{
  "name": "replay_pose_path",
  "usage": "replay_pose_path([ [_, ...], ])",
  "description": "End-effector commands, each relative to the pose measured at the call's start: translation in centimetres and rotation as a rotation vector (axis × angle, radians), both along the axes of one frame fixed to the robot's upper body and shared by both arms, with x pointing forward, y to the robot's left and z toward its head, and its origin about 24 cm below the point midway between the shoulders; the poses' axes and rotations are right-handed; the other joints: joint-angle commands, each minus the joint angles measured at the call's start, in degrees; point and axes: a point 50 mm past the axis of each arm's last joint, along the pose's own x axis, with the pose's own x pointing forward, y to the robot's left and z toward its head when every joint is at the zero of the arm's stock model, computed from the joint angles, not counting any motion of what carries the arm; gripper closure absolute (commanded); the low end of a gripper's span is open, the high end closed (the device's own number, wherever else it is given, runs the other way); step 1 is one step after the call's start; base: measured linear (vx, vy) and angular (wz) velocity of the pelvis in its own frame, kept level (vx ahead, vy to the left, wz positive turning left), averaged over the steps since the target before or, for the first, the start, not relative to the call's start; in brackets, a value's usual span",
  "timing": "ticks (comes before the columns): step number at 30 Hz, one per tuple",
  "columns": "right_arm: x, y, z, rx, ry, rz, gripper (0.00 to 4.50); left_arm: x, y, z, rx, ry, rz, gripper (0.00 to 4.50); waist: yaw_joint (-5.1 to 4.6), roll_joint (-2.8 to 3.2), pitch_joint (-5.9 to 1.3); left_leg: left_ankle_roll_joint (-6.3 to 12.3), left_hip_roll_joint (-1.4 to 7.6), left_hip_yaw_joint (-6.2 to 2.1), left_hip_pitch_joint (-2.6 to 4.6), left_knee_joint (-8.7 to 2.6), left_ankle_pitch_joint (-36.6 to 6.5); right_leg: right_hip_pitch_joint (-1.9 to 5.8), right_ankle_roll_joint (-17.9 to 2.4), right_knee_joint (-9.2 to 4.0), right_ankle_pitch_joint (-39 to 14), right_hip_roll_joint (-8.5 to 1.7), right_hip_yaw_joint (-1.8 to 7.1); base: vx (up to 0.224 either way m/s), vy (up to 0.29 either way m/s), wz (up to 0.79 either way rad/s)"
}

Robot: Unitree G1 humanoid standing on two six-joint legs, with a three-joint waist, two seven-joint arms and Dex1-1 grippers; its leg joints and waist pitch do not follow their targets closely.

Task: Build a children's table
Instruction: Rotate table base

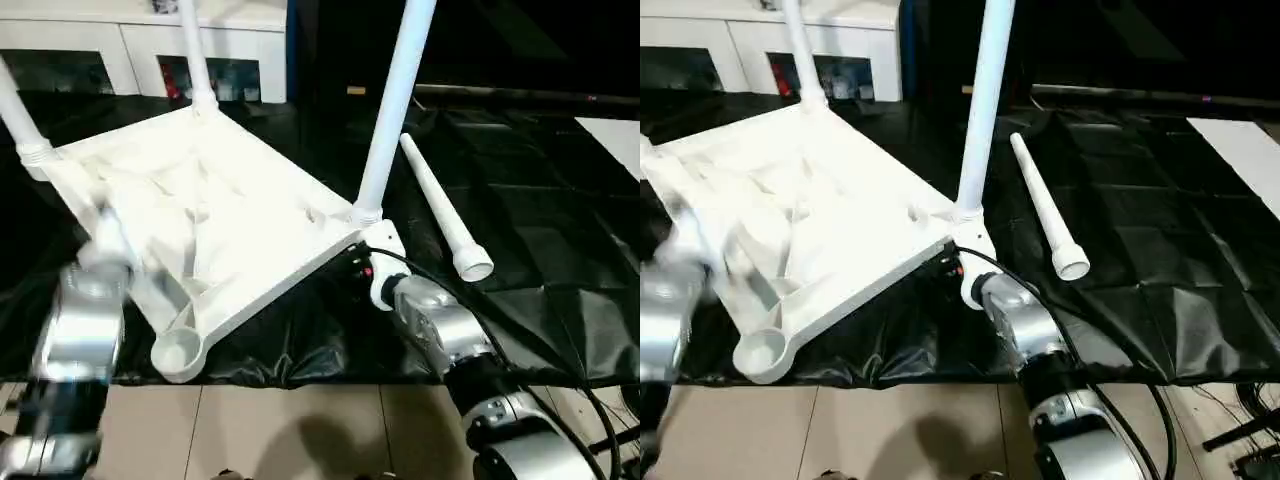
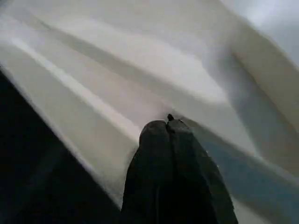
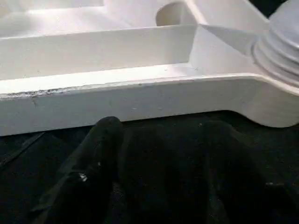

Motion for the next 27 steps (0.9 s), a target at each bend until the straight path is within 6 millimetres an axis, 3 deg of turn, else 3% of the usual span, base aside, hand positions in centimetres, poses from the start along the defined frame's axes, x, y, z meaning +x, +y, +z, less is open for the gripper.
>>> replay_pose_path([
  [1, 0.4, 0.1, 0.1, -0.009, 0.009, 0.007, 1.75, -0.2, -0.4, -0.2, -0.005, 0.050, -0.037, 4.50, -0.17, 1.29, -4.32, -1.94, 1.18, -1.04, 1.71, -4.47, -20.0, 1.96, -9.3, -4.00, -18.7, -2.48, 2.64, 0.000, 0.000, 0.00],
  [7, 0.8, 0.6, 0.4, 0.014, 0.010, 0.022, 2.23, -0.7, -1.3, -0.6, -0.070, 0.118, -0.108, 4.50, -0.35, 1.41, -4.33, -2.26, 1.17, -1.10, 1.67, -4.46, -20.6, 2.15, -9.9, -3.93, -18.4, -2.48, 2.63, 0.000, 0.000, 0.00],
  [9, 1.2, 1.0, 0.5, 0.024, 0.018, 0.025, 2.46, -1.0, -3.0, -0.5, -0.159, 0.176, -0.270, 4.50, -0.30, 1.50, -4.43, -2.26, 1.15, -1.07, 1.75, -4.38, -20.3, 2.11, -10.7, -3.82, -18.0, -2.61, 2.66, 0.000, 0.000, 0.00],
  [10, 1.2, 1.0, 0.5, 0.024, 0.018, 0.025, 2.55, -1.0, -3.0, -0.5, -0.159, 0.176, -0.270, 4.50, -0.19, 1.58, -4.37, -2.39, 1.18, -1.08, 1.88, -4.39, -20.4, 1.99, -10.9, -3.80, -17.9, -2.57, 2.65, 0.000, 0.000, 0.00],
  [14, 1.7, 1.6, 0.8, 0.022, 0.017, 0.035, 2.66, -2.2, -6.1, -0.3, -0.313, 0.288, -0.532, 4.50, -0.19, 1.55, -4.51, -2.91, 1.30, -1.19, 1.67, -4.48, -19.8, 2.40, -11.8, -3.19, -16.0, -2.72, 2.66, 0.000, 0.000, 0.00],
  [15, 1.8, 1.7, 0.9, 0.022, 0.014, 0.039, 2.94, -2.6, -7.1, -0.1, -0.355, 0.307, -0.615, 4.50, -0.22, 1.55, -4.34, -2.87, 1.27, -0.96, 1.78, -4.52, -20.1, 2.19, -11.9, -3.33, -15.7, -2.53, 2.74, 0.000, 0.000, 0.00],
  [17, 1.8, 1.7, 0.9, 0.022, 0.011, 0.042, 2.99, -2.8, -7.7, -0.1, -0.388, 0.321, -0.651, 4.50, -0.45, 1.54, -4.41, -2.87, 1.15, -0.99, 1.47, -4.52, -19.3, 2.64, -11.9, -3.15, -14.6, -2.53, 2.75, 0.000, 0.000, 0.00],
  [20, 2.0, 1.8, 1.1, 0.027, 0.005, 0.042, 3.09, -2.2, -8.8, 0.0, -0.411, 0.303, -0.694, 4.50, -0.68, 1.57, -4.49, -2.61, 1.11, -0.90, 1.43, -4.42, -18.0, 2.78, -11.9, -3.03, -13.9, -2.46, 2.80, 0.000, 0.000, 0.00],
  [22, 2.2, 1.6, 1.3, 0.028, -0.004, 0.040, 3.44, -1.2, -9.6, -0.1, -0.404, 0.281, -0.717, 4.50, -0.74, 1.54, -4.46, -2.22, 0.93, -0.72, 1.62, -4.25, -18.3, 2.59, -11.8, -3.41, -14.8, -2.33, 2.80, 0.000, 0.000, 0.00],
  [25, 2.4, 1.2, 1.5, 0.024, -0.021, 0.032, 3.70, 0.3, -10.8, 0.0, -0.398, 0.258, -0.748, 4.50, -0.82, 1.80, -4.58, -2.32, 0.95, -0.87, 1.37, -4.28, -17.8, 2.94, -11.7, -3.31, -14.2, -2.44, 2.79, 0.000, 0.000, 0.00],
  [26, 2.5, 0.9, 1.6, 0.018, -0.031, 0.023, 3.83, 0.9, -11.3, 0.0, -0.390, 0.242, -0.756, 4.50, -0.72, 2.13, -4.54, -2.15, 0.81, -0.78, 1.70, -4.14, -18.6, 2.64, -11.6, -3.68, -15.2, -2.32, 2.72, 0.000, 0.000, 0.00],
  [27, 2.6, 0.7, 1.7, 0.014, -0.038, 0.017, 3.89, 1.2, -11.5, 0.1, -0.384, 0.232, -0.760, 4.50, -0.79, 1.80, -4.72, -2.28, 0.96, -0.80, 1.62, -4.10, -18.4, 2.90, -11.9, -3.42, -14.5, -2.46, 2.79, 0.000, 0.000, 0.00],
])
